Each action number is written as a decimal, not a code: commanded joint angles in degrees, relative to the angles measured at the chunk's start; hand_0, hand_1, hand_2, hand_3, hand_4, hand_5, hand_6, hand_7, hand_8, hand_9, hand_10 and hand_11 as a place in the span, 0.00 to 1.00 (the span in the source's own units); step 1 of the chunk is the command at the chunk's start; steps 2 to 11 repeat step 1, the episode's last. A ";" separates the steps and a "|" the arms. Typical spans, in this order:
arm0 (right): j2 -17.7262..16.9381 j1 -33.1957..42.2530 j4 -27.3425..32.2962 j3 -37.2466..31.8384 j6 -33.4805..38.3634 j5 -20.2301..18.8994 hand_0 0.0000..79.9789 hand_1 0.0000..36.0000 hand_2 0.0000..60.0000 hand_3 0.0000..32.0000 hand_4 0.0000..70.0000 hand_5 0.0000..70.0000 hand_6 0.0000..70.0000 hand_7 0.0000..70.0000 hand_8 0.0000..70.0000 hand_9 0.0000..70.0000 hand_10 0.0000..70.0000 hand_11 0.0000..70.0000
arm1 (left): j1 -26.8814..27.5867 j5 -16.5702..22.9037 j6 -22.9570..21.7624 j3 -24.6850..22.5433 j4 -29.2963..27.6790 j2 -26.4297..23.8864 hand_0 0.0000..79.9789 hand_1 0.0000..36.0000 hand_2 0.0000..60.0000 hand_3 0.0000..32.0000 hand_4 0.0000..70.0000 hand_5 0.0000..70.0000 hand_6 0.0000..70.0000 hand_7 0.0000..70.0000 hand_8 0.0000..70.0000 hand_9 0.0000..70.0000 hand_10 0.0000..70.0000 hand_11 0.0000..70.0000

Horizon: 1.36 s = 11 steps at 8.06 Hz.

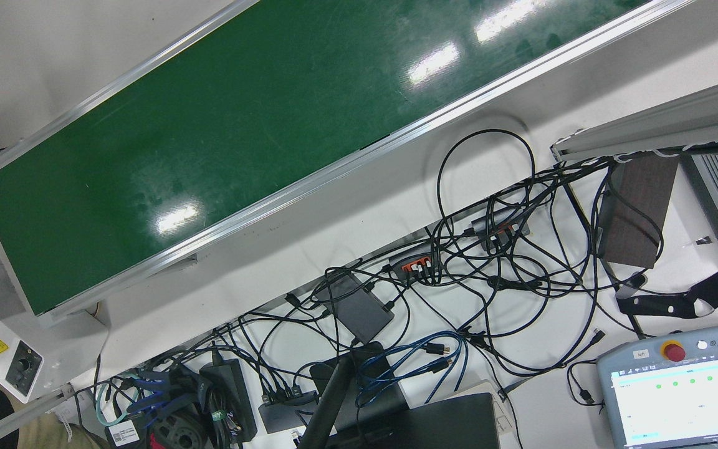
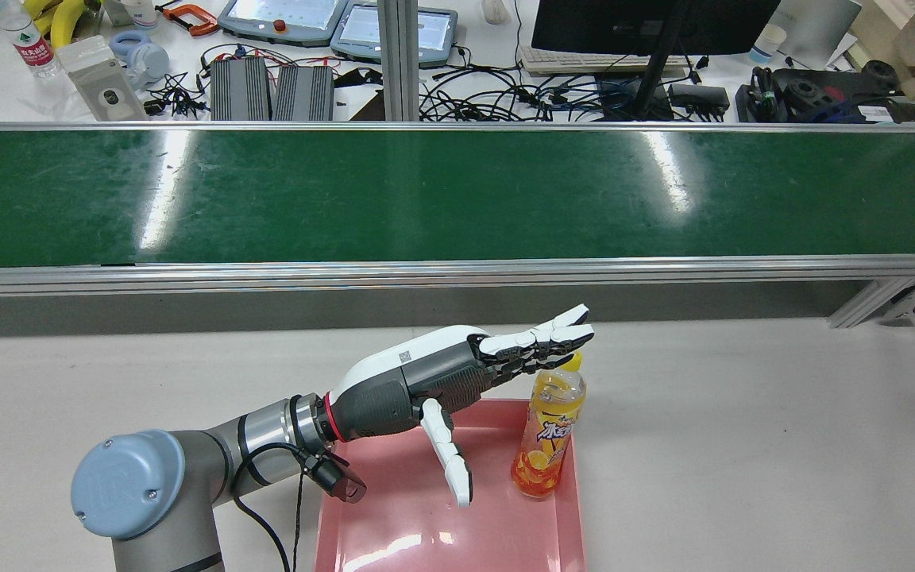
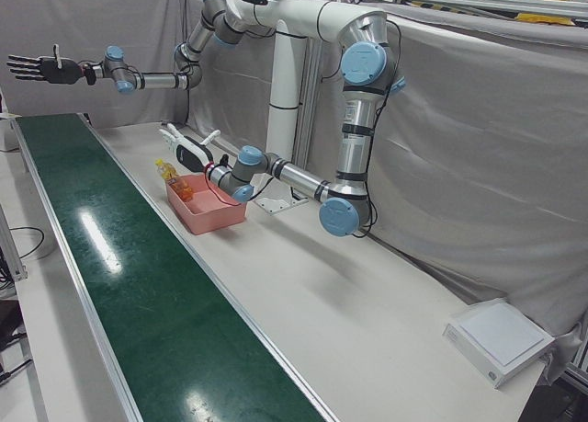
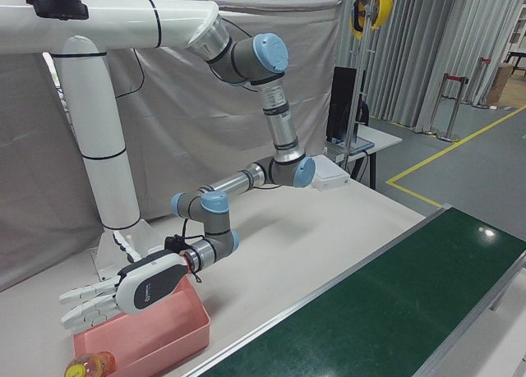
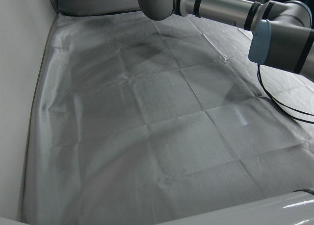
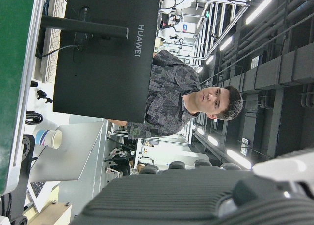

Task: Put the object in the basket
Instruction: 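Lower the bottle into the pink tray and open the left hand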

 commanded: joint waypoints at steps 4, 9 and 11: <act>0.00 0.00 0.00 0.06 -0.08 0.00 0.00 0.00 0.00 0.00 0.00 0.00 0.00 0.00 0.00 0.00 0.00 0.00 | -0.77 0.05 -0.33 -2.62 3.20 0.00 0.64 0.33 0.00 0.00 0.22 0.06 0.00 0.02 0.06 0.11 0.06 0.11; 0.00 0.00 0.00 0.06 -0.08 0.00 0.00 0.00 0.00 0.00 0.00 0.00 0.00 0.00 0.00 0.00 0.00 0.00 | -0.77 0.05 -0.33 -2.62 3.20 0.00 0.64 0.33 0.00 0.00 0.22 0.06 0.00 0.02 0.06 0.11 0.06 0.11; 0.00 0.00 0.00 0.06 -0.08 0.00 0.00 0.00 0.00 0.00 0.00 0.00 0.00 0.00 0.00 0.00 0.00 0.00 | -0.77 0.05 -0.33 -2.62 3.20 0.00 0.64 0.33 0.00 0.00 0.22 0.06 0.00 0.02 0.06 0.11 0.06 0.11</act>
